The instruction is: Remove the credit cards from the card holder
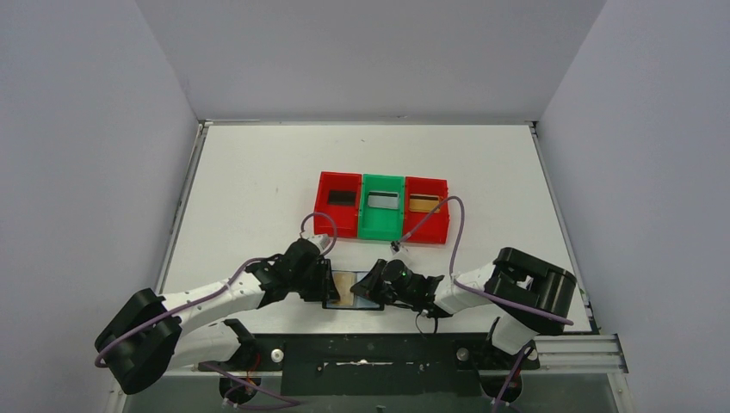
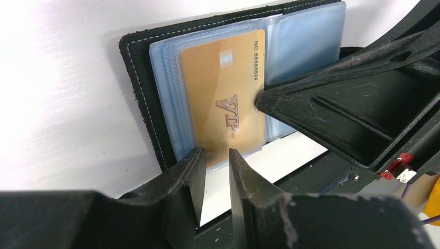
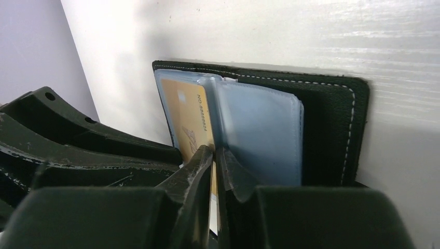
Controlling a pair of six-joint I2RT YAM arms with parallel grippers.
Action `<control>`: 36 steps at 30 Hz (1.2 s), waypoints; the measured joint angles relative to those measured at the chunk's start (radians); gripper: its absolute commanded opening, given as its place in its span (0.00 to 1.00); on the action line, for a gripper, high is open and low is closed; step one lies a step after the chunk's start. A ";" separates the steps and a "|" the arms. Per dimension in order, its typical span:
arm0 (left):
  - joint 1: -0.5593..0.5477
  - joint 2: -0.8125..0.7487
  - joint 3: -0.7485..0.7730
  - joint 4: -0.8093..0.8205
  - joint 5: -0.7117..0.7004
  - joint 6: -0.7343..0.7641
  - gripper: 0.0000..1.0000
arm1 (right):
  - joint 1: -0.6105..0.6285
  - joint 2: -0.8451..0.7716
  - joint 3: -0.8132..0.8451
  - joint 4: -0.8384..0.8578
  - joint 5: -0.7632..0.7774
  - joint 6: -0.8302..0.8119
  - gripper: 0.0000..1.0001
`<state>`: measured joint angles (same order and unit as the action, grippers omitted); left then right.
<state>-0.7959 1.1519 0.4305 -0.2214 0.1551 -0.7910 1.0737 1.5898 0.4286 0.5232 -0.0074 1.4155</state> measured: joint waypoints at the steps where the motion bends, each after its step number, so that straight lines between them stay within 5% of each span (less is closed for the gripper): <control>1: 0.000 0.000 -0.001 0.000 -0.002 -0.003 0.23 | -0.001 0.000 0.000 0.000 0.000 0.001 0.00; 20: -0.008 -0.020 -0.017 0.000 -0.054 -0.047 0.22 | -0.021 -0.076 -0.082 0.007 -0.001 0.011 0.00; 36: -0.008 -0.034 0.086 -0.075 -0.074 0.021 0.39 | -0.021 -0.067 -0.056 -0.020 0.001 0.016 0.20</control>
<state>-0.8040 1.1183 0.5167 -0.2966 0.0814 -0.7696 1.0523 1.5230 0.3721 0.5034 -0.0063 1.4311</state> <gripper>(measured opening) 0.385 0.181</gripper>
